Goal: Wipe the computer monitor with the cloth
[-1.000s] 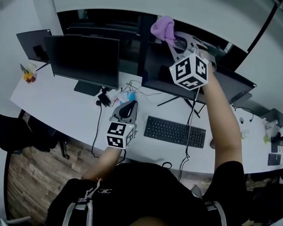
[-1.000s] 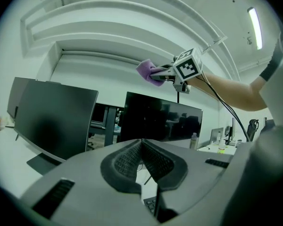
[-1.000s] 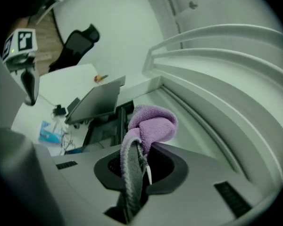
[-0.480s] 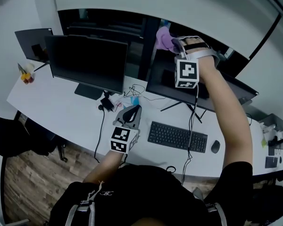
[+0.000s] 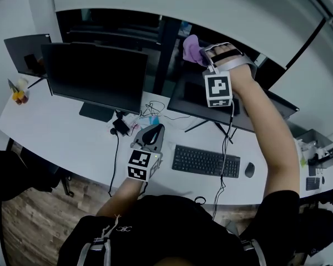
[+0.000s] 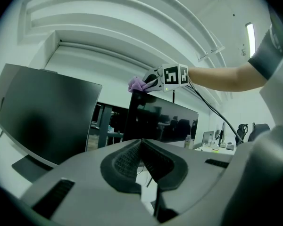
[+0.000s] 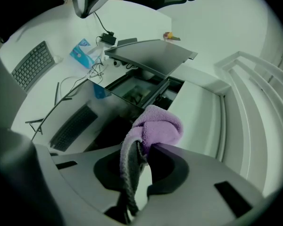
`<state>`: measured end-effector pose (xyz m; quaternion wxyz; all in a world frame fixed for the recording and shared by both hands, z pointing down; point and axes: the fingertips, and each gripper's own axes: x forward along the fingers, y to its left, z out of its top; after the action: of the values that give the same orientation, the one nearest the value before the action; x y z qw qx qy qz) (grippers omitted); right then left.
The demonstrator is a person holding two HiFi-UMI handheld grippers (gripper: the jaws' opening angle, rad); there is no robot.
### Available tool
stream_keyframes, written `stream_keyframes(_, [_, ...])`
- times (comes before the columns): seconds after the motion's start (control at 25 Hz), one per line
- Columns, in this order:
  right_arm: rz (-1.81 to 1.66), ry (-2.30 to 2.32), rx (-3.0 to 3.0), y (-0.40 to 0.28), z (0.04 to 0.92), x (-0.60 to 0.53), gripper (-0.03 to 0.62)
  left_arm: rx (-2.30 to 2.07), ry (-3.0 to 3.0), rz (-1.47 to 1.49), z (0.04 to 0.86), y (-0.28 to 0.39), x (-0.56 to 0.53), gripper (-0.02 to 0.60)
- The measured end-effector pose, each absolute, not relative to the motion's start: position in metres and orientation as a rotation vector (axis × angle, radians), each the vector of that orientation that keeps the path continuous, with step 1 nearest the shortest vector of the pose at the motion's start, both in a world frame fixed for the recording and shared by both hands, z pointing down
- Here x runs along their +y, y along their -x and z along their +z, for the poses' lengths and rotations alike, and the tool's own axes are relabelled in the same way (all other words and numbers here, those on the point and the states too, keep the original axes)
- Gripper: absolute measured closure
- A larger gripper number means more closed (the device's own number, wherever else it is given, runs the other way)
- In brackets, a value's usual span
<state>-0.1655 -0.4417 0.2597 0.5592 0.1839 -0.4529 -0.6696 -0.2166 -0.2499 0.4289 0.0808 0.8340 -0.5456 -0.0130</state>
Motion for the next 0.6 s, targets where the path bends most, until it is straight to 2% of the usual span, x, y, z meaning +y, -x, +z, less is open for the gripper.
stream_keyframes(0.4, [-1.475, -0.438, -1.008, 0.133, 0.267, -0.456, 0.519, -1.570, -2.506, -0.041, 0.433, 0.228, -0.269, 0.568])
stream_keyframes(0.6, [-1.455, -0.435, -0.993, 0.108, 0.268, -0.456, 0.519, -1.546, -2.535, -0.026, 0.430, 0.211, -0.274, 0.568])
